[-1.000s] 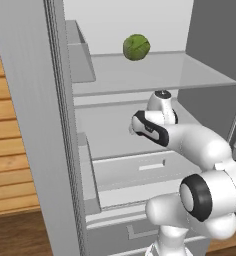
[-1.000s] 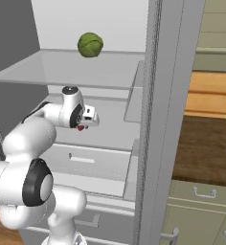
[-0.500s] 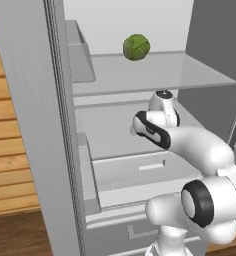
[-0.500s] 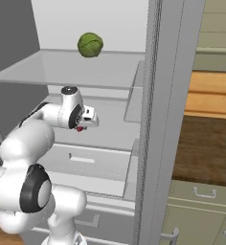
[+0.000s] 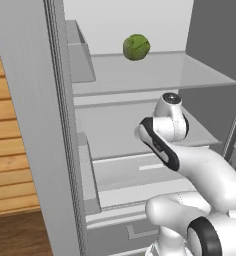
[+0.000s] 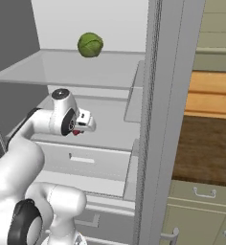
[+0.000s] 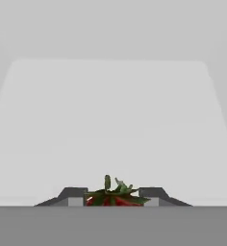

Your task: Take the strawberry from the fridge and place it on top of the pancake, located on the dining counter.

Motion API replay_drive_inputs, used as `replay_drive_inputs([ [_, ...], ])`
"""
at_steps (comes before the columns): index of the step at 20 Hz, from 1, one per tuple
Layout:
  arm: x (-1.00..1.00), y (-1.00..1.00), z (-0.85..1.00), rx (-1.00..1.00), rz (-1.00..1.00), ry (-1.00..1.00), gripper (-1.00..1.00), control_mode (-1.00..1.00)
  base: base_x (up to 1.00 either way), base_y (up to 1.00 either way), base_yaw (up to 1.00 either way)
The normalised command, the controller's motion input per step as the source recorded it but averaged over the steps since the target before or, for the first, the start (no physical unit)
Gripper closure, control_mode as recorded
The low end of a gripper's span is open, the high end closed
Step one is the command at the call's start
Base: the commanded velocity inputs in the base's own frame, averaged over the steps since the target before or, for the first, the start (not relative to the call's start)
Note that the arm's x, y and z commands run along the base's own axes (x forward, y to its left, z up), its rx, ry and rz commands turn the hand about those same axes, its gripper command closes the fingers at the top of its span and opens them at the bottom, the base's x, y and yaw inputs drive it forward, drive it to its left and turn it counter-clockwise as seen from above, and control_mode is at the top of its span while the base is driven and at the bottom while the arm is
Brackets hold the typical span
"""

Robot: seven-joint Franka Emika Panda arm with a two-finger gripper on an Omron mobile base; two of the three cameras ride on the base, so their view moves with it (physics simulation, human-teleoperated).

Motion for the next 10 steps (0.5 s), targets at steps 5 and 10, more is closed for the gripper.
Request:
replay_drive_inputs([
  [5, -0.58, 0.0, 0.67, 0.0, -0.07, 0.0, 1.0, -1.0, 0.0, 0.0, 0.0],
  [10, -0.89, 0.0, 0.73, 0.0, -0.02, 0.0, 1.0, -1.0, 0.0, 0.0, 0.0],
])
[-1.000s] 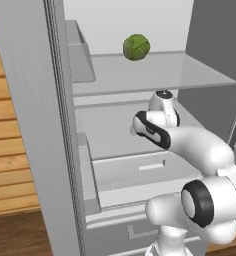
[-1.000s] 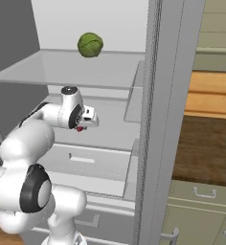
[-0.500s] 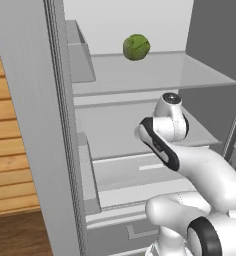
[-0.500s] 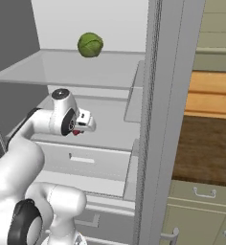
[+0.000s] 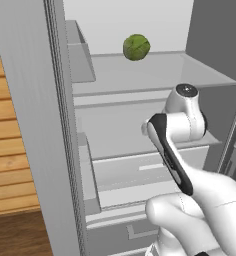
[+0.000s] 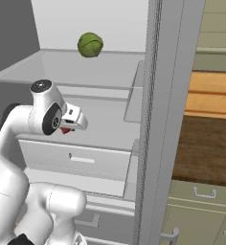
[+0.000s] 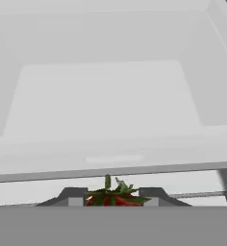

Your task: Take the strawberry from the fridge and place it on top of the pancake, located on the dining counter.

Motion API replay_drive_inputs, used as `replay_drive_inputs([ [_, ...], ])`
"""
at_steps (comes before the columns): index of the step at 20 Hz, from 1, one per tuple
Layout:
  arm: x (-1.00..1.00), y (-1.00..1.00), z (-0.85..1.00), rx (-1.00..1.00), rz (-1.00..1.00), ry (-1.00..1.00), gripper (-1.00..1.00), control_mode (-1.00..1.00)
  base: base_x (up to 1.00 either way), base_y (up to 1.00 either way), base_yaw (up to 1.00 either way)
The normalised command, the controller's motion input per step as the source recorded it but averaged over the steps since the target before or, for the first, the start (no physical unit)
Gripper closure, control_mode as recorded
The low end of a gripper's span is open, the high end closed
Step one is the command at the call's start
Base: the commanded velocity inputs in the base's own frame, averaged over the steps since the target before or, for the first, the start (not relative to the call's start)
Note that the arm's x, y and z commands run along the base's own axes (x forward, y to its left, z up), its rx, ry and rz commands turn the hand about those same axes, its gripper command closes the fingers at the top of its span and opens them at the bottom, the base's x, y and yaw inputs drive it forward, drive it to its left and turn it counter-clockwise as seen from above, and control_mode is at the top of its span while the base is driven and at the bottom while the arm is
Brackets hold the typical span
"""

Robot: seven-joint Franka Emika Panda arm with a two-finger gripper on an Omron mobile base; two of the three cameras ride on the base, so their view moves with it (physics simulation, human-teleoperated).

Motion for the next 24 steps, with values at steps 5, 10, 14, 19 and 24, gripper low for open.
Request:
replay_drive_inputs([
  [5, -1.0, -0.01, 0.4, 0.0, 0.0, -0.09, 1.0, -1.0, 0.0, 0.0, 0.0],
  [10, -1.0, 0.0, 0.16, 0.0, 0.0, -0.13, 1.0, -1.0, 0.0, 0.0, 0.0],
  [14, -1.0, 0.0, 0.09, 0.0, 0.0, -0.1, 1.0, -1.0, 0.0, 0.0, 0.0],
  [19, -0.34, 0.0, 0.02, 0.0, 0.0, 0.0, 1.0, -1.0, 0.0, 0.0, 0.0],
  [24, 0.0, 0.0, -0.03, 0.0, 0.0, 0.0, 1.0, -1.0, 0.0, 0.0, 0.0],
])
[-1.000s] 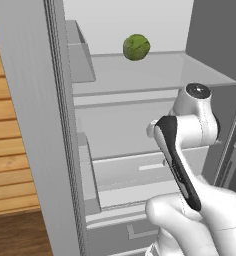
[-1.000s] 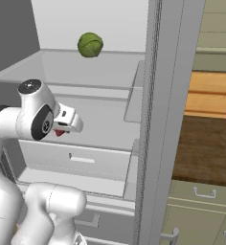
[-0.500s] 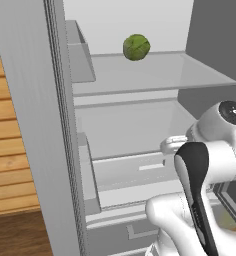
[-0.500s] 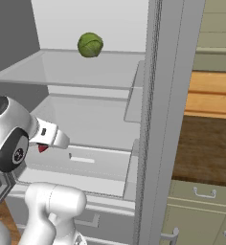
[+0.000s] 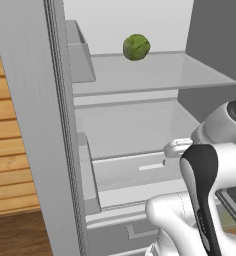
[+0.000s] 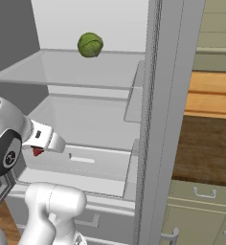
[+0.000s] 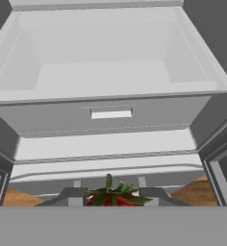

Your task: Take the strawberry from the fridge and place it on top of the pancake, located on the dining counter.

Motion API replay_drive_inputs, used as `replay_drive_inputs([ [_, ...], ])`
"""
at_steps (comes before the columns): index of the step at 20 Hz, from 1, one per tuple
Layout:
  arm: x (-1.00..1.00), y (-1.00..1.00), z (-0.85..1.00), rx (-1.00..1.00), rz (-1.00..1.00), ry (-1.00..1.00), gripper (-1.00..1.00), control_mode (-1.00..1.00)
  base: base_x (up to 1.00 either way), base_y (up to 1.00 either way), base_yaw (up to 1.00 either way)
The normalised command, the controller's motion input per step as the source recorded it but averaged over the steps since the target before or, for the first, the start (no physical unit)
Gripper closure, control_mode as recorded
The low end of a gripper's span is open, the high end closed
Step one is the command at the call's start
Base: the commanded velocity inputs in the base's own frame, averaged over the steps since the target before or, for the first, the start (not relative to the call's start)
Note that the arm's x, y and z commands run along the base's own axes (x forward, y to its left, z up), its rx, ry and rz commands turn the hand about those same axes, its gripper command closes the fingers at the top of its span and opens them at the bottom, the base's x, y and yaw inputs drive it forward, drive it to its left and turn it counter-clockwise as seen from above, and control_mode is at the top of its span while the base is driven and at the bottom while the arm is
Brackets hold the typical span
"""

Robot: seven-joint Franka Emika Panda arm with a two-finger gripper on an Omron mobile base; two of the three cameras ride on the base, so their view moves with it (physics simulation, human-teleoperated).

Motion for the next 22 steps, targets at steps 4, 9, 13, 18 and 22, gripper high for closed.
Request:
replay_drive_inputs([
  [4, 0.0, 0.0, -0.02, 0.0, 0.0, 0.0, 1.0, -1.0, 0.0, 0.0, 0.0],
  [9, 0.0, 0.0, 0.0, 0.0, 0.0, 0.0, 1.0, -1.0, 0.0, 0.0, 0.0],
  [13, 0.0, 0.0, 0.0, 0.0, 0.0, 0.0, 1.0, -1.0, 0.0, 0.0, 0.0],
  [18, 0.0, 0.0, 0.0, 0.0, 0.0, 0.0, 1.0, 1.0, -0.08, 0.0, 0.0],
  [22, 0.0, 0.0, 0.0, 0.0, 0.0, 0.0, 1.0, 1.0, -0.45, -0.09, 0.05],
])
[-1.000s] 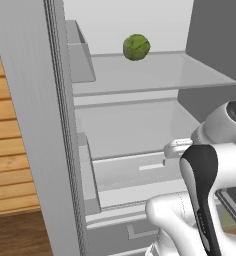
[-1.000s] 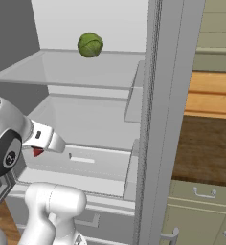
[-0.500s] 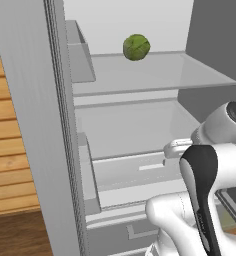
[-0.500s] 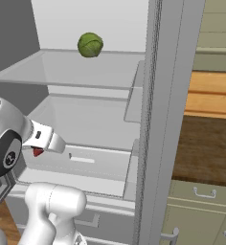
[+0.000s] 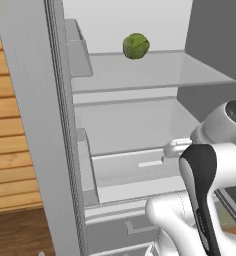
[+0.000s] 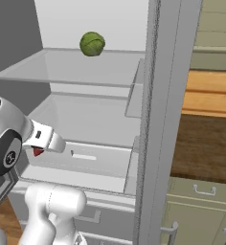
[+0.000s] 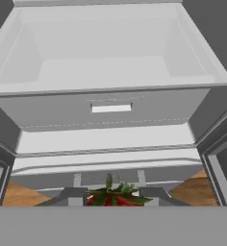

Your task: Take the strawberry from the fridge and place it on top of the pancake, located on the dining counter.

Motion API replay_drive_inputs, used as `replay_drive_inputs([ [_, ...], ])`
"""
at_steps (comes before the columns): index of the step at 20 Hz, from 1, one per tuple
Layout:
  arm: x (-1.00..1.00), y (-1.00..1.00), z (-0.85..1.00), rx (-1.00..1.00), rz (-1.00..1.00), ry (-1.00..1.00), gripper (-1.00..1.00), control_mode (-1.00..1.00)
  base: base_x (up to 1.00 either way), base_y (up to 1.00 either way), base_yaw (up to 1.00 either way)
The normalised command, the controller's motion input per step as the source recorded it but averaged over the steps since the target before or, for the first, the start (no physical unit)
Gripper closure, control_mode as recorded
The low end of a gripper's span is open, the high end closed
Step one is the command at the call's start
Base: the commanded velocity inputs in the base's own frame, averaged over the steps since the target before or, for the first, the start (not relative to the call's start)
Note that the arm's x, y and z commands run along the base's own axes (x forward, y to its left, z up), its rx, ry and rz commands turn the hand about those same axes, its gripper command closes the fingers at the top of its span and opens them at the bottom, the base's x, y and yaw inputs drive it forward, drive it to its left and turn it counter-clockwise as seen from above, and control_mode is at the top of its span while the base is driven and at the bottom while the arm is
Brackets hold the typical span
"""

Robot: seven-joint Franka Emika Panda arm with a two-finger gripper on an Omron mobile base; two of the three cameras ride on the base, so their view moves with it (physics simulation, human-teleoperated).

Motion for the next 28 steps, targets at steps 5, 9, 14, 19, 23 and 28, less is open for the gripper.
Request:
replay_drive_inputs([
  [5, 0.0, 0.0, 0.0, 0.0, 0.0, 0.0, 1.0, 1.0, -0.73, -0.06, 0.24],
  [9, 0.0, 0.0, 0.0, 0.0, 0.0, 0.0, 1.0, 1.0, -0.81, -0.16, 0.46],
  [14, 0.0, 0.0, 0.0, 0.0, 0.0, 0.0, 1.0, 1.0, -0.84, -0.29, 0.53],
  [19, 0.0, 0.0, 0.0, 0.0, 0.0, 0.0, 1.0, 1.0, -0.86, -0.44, 0.61],
  [23, 0.0, 0.0, 0.0, 0.0, 0.0, 0.0, 1.0, 1.0, -0.9, -0.21, 0.7],
  [28, 0.0, 0.0, 0.0, 0.0, 0.0, 0.0, 1.0, 1.0, -1.0, -0.22, 0.76],
])
